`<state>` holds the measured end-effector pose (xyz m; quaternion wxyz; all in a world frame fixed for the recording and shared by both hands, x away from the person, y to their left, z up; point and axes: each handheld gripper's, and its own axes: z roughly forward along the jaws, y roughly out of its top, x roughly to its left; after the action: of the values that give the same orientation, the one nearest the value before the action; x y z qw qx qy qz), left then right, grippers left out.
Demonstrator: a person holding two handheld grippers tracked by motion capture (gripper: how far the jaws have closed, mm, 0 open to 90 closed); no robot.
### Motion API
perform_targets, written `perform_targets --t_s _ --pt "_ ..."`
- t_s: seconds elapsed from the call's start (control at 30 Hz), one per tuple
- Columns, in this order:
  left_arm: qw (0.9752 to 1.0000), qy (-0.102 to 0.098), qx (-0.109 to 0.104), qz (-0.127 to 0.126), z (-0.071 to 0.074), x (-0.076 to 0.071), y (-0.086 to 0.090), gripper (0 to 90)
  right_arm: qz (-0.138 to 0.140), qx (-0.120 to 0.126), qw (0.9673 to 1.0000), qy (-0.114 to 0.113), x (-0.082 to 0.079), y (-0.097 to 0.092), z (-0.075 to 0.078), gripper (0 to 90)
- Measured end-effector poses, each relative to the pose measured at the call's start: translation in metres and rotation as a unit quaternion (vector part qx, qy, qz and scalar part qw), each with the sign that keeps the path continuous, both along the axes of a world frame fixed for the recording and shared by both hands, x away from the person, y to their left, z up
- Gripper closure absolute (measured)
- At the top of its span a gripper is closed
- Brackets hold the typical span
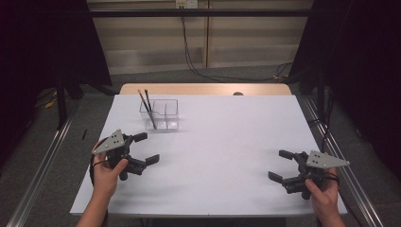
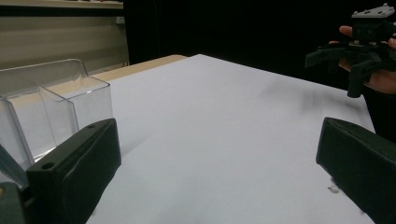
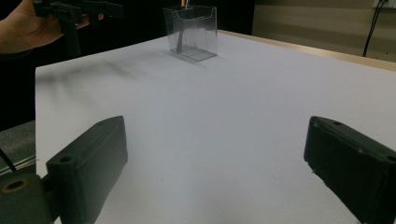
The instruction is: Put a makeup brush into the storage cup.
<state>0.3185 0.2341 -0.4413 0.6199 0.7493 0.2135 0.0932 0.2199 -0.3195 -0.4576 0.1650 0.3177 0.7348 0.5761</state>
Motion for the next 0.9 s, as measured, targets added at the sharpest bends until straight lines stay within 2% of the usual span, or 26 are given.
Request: perform_targets --t_s 0.9 --pt "0.9999 0.004 0.015 -0.001 -0.005 -0.013 0.008 0.0 -0.007 0.001 1.0 -0.002 -0.001 -0.003 0.0 5.3"
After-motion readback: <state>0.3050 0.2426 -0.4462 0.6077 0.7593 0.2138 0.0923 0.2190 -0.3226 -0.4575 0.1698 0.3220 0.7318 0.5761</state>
